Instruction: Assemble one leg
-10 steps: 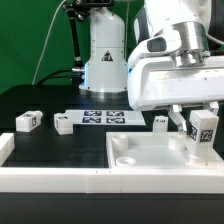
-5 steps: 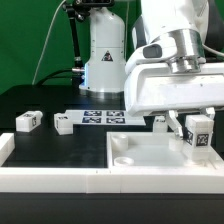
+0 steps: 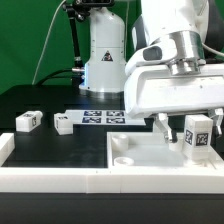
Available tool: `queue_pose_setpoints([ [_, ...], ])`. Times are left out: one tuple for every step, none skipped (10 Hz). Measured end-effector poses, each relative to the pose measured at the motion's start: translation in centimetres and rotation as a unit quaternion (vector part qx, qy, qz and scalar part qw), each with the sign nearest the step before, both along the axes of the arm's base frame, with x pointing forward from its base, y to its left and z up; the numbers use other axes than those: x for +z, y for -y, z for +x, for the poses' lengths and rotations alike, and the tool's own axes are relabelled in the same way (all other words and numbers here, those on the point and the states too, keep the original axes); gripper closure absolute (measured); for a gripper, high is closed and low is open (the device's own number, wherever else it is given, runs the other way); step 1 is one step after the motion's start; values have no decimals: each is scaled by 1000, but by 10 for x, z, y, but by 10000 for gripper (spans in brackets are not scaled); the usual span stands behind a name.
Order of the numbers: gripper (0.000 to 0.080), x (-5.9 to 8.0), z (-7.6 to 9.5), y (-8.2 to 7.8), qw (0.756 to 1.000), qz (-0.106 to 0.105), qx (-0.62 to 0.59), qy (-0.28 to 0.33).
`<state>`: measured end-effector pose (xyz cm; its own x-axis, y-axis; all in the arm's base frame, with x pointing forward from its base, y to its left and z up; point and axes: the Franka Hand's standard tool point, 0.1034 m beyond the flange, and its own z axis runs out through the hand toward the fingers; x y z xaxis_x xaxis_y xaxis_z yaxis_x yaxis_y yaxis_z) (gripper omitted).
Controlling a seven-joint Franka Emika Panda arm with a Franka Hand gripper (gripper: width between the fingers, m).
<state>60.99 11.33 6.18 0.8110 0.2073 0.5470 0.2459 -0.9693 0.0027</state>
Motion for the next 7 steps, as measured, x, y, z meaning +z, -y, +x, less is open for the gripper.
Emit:
queue_pose_setpoints([
  [155, 0, 0, 0, 1000, 0, 0, 0],
  [155, 0, 0, 0, 1000, 0, 0, 0],
  [151, 0, 0, 0, 1000, 0, 0, 0],
  [151, 1, 0, 0, 1000, 0, 0, -1],
  [151, 13, 3, 0, 1000, -1, 2, -8],
  [151, 25, 6, -1, 1000, -1, 3, -5],
  [151, 30, 7, 0, 1000, -1, 4, -12],
])
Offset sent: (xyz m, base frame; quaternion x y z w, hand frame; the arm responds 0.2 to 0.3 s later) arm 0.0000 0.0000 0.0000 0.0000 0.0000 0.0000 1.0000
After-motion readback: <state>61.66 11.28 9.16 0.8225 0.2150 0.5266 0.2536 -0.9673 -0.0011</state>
